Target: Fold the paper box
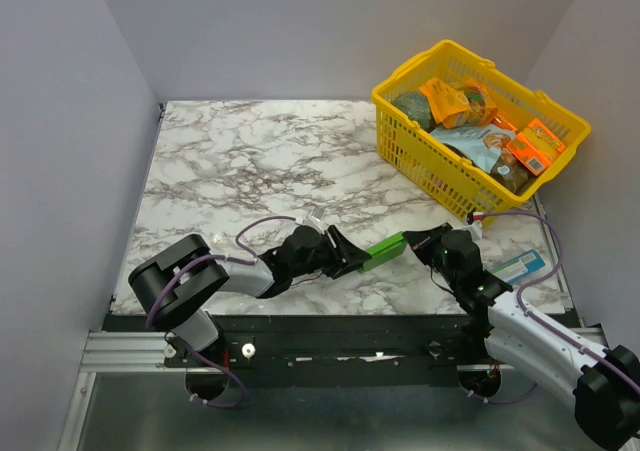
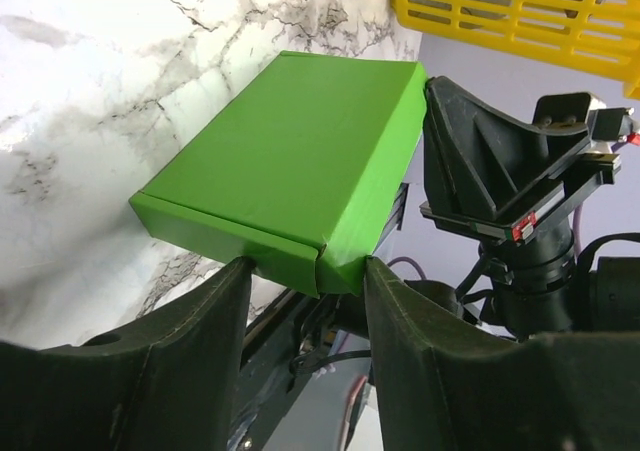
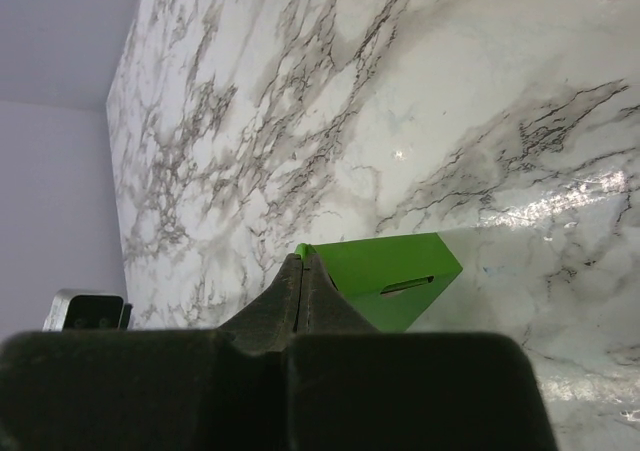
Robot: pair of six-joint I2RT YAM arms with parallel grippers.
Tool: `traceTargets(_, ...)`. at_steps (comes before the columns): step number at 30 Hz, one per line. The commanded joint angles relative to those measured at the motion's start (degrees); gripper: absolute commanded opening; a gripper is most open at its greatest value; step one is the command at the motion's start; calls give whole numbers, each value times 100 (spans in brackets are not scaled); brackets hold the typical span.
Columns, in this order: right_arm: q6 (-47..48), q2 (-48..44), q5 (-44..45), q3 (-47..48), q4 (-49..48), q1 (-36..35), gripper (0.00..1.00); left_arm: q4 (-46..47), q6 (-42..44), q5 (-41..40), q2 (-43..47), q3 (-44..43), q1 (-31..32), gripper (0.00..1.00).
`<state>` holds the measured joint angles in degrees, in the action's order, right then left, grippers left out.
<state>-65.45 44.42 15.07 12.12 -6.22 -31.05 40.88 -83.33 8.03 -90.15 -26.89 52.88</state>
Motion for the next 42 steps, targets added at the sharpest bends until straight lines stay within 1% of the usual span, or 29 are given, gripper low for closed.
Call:
traceTargets(1, 252, 251, -285, -254, 1290, -103, 0, -379, 404, 49, -293, -193, -85, 51)
traceTargets(2, 243, 251, -285, -254, 1290, -103, 0, -414, 431, 58, -336, -193, -103, 49)
traceTargets(4, 243, 233, -285, -263, 1281, -103, 0, -423, 467, 102, -372, -193, -173, 48)
traceTargets(7, 235, 233, -285, -271, 1281, -103, 0, -458, 554, 155, -459, -228, -243, 43)
traceTargets(10, 243, 233, -268, -280, 1281, -103, 1, -415, 607, 225, -600, -272, -287, 38)
traceTargets(13, 278, 260, -250, -280, 1307, -103, 0, -397, 712, 330, -767, -325, -392, 31)
traceTargets(14, 322, 268, -250, -272, 1299, -103, 0, -388, 748, 357, -854, -343, -428, 25)
traceTargets(17, 384, 225, -215, -254, 1369, -103, 0, -607, 1081, 392, -943, -457, -568, 23)
traceTargets(19, 410, 190, -189, -236, 1421, -95, 3, -1001, 1492, 357, -952, -649, -621, 22)
traceTargets(22, 472, 154, -154, -184, 1518, -103, 9, -1467, 1924, 269, -978, -930, -709, 19)
traceTargets(23, 524, 146, -154, -166, 1544, -103, 10, -1539, 2143, 226, -1004, -975, -727, 17)
traceTargets(24, 559, 128, -154, -114, 1571, -95, 15, -1644, 2232, 225, -1031, -1036, -788, 15)
traceTargets(25, 586, 102, -162, -87, 1606, -103, 17, -1715, 2303, 260, -1075, -1124, -832, 14)
traceTargets(27, 682, 32, -162, -26, 1641, -103, 21, -1785, 2461, 374, -1215, -1221, -902, 14)
traceTargets(30, 832, -100, -154, 53, 1746, -103, 25, -1970, 2672, 523, -1409, -1493, -981, 13)
traceTargets(33, 973, -293, -57, 229, 1992, -112, 32, -2286, 3005, 515, -1514, -1783, -1017, 12)
traceTargets(34, 981, -346, 56, 325, 2176, -103, 37, -2452, 3085, 489, -1514, -1906, -1026, 12)
traceTargets(36, 1043, -556, 162, 387, 2283, -103, 40, -2585, 3217, 480, -1532, -1986, -1069, 11)
traceTargets(37, 1078, -627, 259, 405, 2318, -112, 47, -2699, 3313, 489, -1541, -2047, -1087, 11)
traceTargets(39, 1201, -785, 295, 449, 2344, -103, 51, -2752, 3384, 506, -1567, -2074, -1131, 11)
traceTargets(40, 1201, -812, 338, 475, 2388, -103, 56, -2822, 3454, 524, -1585, -2118, -1131, 11)
traceTargets(42, 1254, -830, 356, 511, 2415, -94, 59, -2910, 3534, 506, -1593, -2171, -1140, 11)
